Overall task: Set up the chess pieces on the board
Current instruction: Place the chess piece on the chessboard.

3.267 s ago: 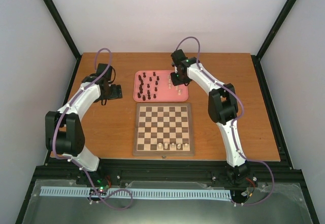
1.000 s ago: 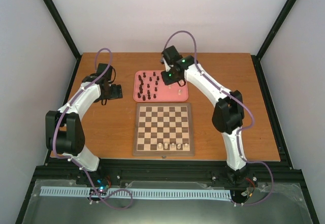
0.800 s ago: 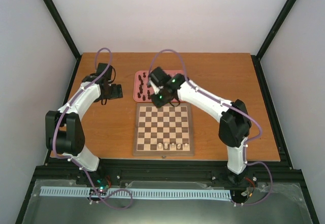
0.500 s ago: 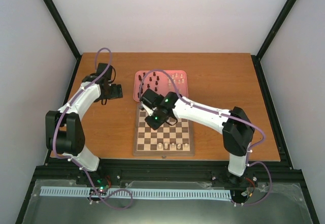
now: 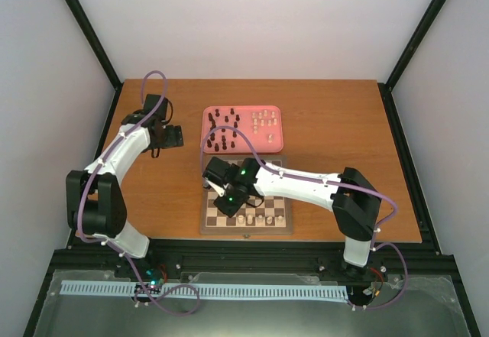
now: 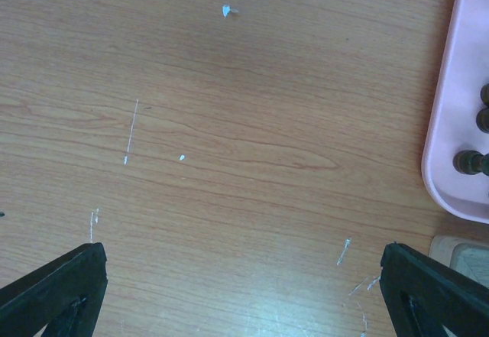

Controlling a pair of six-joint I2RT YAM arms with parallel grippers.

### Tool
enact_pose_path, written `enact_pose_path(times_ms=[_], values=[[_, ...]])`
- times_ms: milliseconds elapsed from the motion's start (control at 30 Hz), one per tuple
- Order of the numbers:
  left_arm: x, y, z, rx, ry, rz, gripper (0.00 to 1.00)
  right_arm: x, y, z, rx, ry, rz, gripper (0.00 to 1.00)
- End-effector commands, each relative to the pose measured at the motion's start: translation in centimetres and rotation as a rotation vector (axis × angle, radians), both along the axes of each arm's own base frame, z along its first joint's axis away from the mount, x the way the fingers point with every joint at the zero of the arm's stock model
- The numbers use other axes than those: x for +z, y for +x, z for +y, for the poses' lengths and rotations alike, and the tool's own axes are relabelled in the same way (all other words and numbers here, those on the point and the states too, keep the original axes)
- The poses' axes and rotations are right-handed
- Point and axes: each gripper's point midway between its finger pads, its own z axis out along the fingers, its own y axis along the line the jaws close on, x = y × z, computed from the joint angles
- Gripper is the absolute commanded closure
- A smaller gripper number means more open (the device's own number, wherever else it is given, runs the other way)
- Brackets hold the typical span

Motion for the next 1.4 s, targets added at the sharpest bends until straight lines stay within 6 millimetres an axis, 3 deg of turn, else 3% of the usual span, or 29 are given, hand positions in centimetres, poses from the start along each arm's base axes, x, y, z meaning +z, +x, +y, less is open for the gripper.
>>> enact_pose_path(times_ms=[0,467,1367], values=[[1.4,0.0,0.1,-0.005,0.008,-0.044,0.00,1.5,-1.0,0.9,0.023,0.064,-0.008,0.87],[1.3,0.3,-0.1,-0.007,-0.003,-0.045,0.00,0.0,-2.9,0.1,0.025,0.039,0.037,0.87],[0.8,0.0,0.0,-0.007,0.003,-0.037,0.00,-2.9,-2.6,0.4,0.032,0.026,0.028,0.87]])
